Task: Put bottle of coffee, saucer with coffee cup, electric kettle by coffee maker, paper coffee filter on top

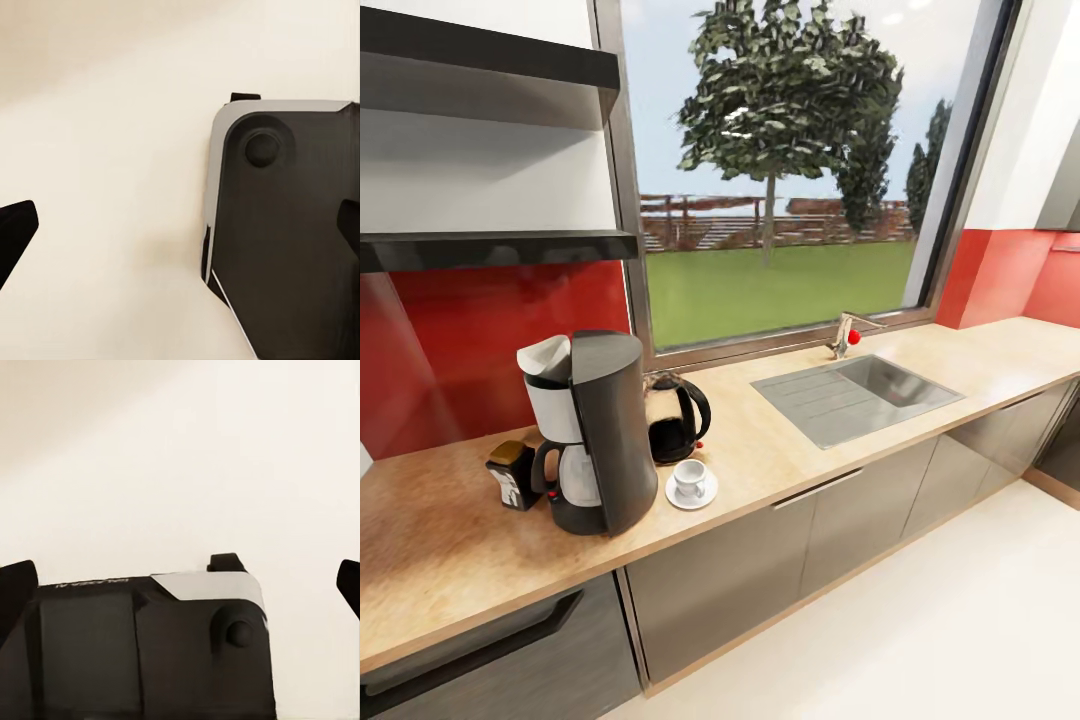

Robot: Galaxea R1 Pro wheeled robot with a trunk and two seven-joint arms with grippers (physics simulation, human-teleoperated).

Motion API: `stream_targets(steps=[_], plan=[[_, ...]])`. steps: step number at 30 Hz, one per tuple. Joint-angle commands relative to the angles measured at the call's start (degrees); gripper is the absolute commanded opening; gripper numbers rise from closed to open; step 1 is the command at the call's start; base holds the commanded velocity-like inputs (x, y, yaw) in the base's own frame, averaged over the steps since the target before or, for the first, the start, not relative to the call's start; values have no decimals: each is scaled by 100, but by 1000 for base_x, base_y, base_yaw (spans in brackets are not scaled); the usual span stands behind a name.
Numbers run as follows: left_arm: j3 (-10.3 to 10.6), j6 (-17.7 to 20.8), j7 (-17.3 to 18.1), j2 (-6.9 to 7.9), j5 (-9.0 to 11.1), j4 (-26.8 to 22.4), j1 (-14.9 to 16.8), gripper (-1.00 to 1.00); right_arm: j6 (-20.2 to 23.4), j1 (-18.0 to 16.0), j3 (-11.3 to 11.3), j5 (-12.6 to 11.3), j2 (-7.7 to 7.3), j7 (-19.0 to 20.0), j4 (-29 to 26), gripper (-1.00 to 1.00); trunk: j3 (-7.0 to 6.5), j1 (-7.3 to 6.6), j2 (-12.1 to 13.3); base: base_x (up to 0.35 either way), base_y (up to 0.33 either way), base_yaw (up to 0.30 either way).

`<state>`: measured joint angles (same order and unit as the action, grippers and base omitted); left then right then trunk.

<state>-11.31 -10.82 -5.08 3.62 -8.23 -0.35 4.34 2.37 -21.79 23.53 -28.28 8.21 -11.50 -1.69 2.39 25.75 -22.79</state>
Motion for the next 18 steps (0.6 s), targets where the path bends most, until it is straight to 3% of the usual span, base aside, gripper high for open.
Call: stream_targets(steps=[1, 9, 18], plan=[[-41, -21, -20, -9, -62, 9, 6, 100, 26, 64, 57, -10, -8, 79, -9, 100, 12, 4, -12, 0, 0, 0], [-66, -25, -42, 15, -44, 12, 8, 100, 15, 372, 64, 47, -21, 245, 15, 100, 12, 4, -12, 0, 0, 0], [-58, -30, -45, 17, -53, 17, 6, 100, -25, 430, 63, 47, -41, 229, 17, 100, 12, 4, -12, 0, 0, 0]])
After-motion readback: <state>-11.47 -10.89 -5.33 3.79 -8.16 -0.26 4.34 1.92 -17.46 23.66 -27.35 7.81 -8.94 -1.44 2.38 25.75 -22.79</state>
